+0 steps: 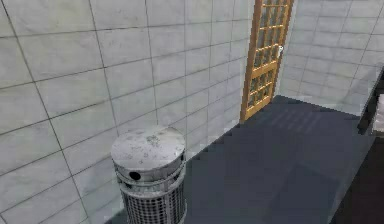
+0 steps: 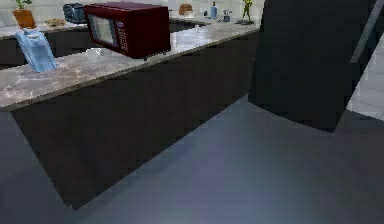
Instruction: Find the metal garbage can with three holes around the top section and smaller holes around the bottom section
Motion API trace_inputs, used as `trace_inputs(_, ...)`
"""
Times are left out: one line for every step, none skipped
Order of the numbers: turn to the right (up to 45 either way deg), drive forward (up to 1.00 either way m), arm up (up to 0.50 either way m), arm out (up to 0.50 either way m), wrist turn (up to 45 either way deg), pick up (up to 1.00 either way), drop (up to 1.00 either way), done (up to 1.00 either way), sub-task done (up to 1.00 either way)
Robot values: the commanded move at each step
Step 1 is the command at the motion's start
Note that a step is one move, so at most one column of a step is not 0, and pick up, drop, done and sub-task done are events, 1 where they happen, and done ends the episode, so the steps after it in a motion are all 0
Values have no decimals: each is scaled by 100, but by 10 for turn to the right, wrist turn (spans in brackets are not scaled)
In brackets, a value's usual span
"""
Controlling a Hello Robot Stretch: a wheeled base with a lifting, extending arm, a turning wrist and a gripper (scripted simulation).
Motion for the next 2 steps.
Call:
trace_inputs(-120,0,0,0,0,0,0,0,0)
trace_inputs(0,0,0,0,0,0,0,100,0)
